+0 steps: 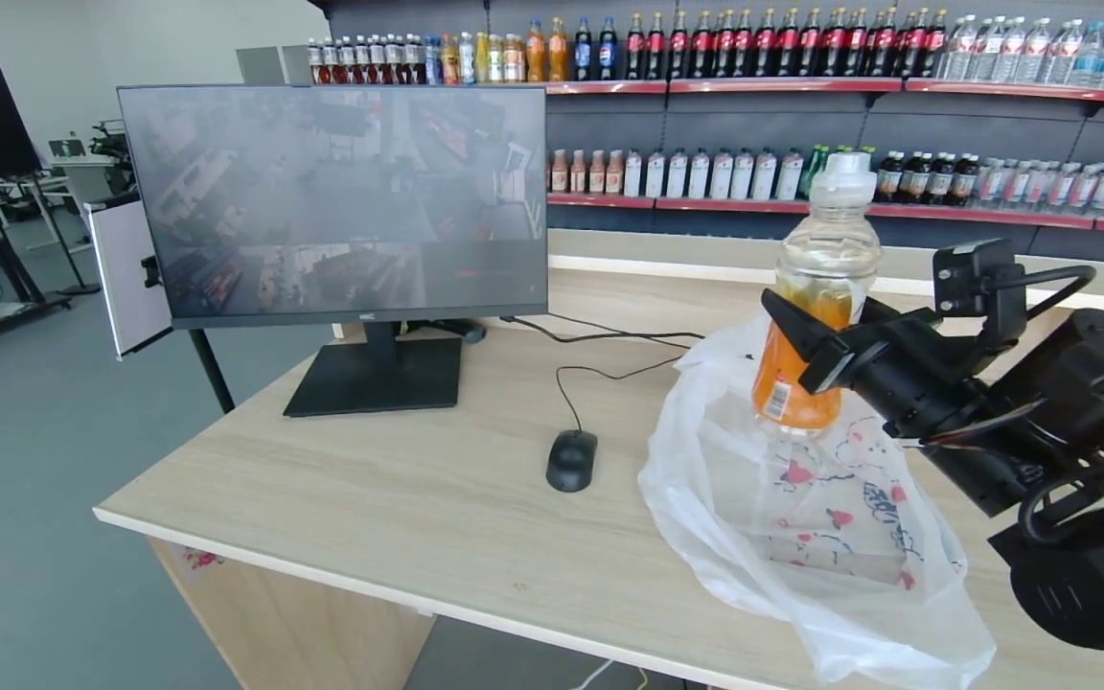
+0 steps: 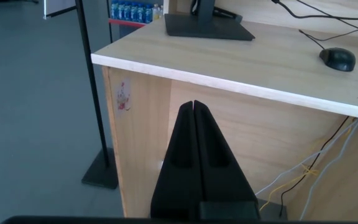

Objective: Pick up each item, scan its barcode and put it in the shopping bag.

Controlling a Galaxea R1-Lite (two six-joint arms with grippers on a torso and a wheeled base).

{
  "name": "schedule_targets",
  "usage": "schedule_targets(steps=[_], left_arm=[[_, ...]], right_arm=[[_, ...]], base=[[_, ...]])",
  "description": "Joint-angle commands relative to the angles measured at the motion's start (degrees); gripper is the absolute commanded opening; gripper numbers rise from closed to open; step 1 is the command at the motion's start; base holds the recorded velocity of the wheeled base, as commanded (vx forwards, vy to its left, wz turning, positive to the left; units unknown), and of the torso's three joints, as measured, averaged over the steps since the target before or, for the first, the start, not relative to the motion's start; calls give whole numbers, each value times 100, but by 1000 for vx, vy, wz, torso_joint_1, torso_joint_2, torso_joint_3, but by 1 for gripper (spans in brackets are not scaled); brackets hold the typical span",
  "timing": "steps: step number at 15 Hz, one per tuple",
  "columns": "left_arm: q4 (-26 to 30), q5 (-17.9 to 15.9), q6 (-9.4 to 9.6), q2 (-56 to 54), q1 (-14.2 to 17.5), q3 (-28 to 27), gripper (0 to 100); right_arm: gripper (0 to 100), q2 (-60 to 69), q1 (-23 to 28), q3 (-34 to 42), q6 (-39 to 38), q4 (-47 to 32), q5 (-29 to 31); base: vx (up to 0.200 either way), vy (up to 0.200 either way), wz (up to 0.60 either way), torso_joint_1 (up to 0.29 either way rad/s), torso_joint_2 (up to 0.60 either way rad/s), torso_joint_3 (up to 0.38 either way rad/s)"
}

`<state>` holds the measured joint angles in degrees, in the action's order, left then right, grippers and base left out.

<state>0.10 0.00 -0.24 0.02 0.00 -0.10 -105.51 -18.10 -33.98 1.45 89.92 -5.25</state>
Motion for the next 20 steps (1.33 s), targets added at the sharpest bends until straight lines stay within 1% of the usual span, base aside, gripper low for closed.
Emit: schedule_targets(steps=[1,2,6,13,17,20], left_arm=[[-1,0,-2,-2,0,10,0],[-1,0,-2,-2,0,1,0],[-1,0,-2,-2,0,10,0],[-10,0,-2,-2,0,1,0],[-10,0,16,-2,-9,10,0],[-1,0,16,-2,-9,1,0]], right_arm=[[0,-383,-167,-136,-4,8,-2],[0,-532,-255,-206,-22,8,-2],[0,-1262,-79,-698,-180,8,-2],[0,-1569,96,-689,-233,8,-2],[0,-1552,237,-355,-268,8,-2],[0,-1534,228,-311,-277,8,-2]], base=[[0,0,0,0,0,0],[0,0,0,0,0,0],[0,0,0,0,0,0],[0,0,0,0,0,0],[0,0,0,0,0,0],[0,0,0,0,0,0]])
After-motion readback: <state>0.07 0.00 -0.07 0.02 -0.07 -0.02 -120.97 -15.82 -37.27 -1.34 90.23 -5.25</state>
